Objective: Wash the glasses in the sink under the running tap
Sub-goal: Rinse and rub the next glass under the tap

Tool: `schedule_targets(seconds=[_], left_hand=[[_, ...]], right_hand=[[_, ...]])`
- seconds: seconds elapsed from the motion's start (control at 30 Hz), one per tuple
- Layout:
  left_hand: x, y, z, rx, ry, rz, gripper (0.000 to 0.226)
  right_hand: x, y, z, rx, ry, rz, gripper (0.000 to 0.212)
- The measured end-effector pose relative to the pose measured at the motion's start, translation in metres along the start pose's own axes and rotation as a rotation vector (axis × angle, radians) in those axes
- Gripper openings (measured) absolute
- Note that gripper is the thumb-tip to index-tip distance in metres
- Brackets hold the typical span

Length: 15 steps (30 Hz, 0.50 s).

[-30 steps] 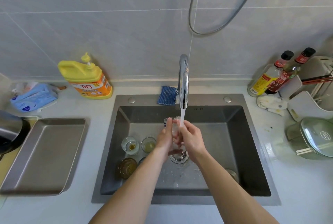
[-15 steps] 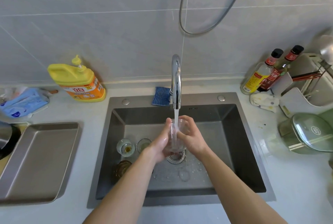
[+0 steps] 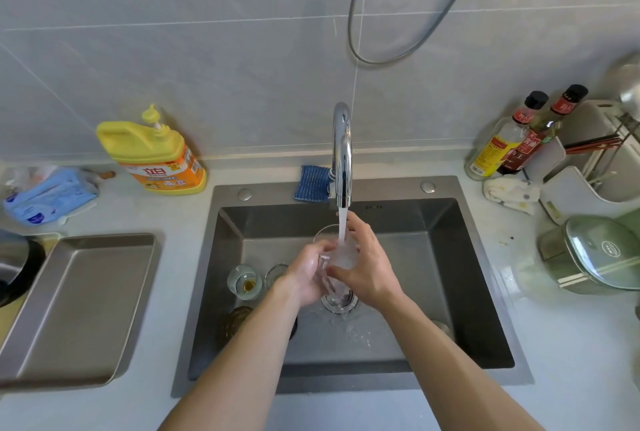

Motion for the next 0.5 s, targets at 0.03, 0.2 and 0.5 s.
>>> schedule_targets(seconds=[0.03, 0.2, 0.5], left_hand=[[-0.001, -0.001, 0.003, 0.022, -0.036, 0.009, 0.031], [0.004, -0.004, 0.009, 0.153, -0.162, 0.088, 0.024], [0.015, -0.014, 0.016, 0.412, -0.265, 0.579, 0.022]], right_hand=[[0.0, -0.001, -0.001, -0.013, 0.022, 0.002, 0.109], [-0.003, -0.012, 0.002, -0.113, 0.03, -0.202, 0.089], [-0.027, -0.01, 0.014, -0.208, 0.113, -0.374, 0.083]])
Point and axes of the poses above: each hand's wrist, its own z-axis towards the middle knuckle, its own x-axis out of the palm, y = z × x, the point moved 5 cm from there along z, towards the middle knuckle, and after that the axes turned 15 degrees about -y, right-handed, at the moved point
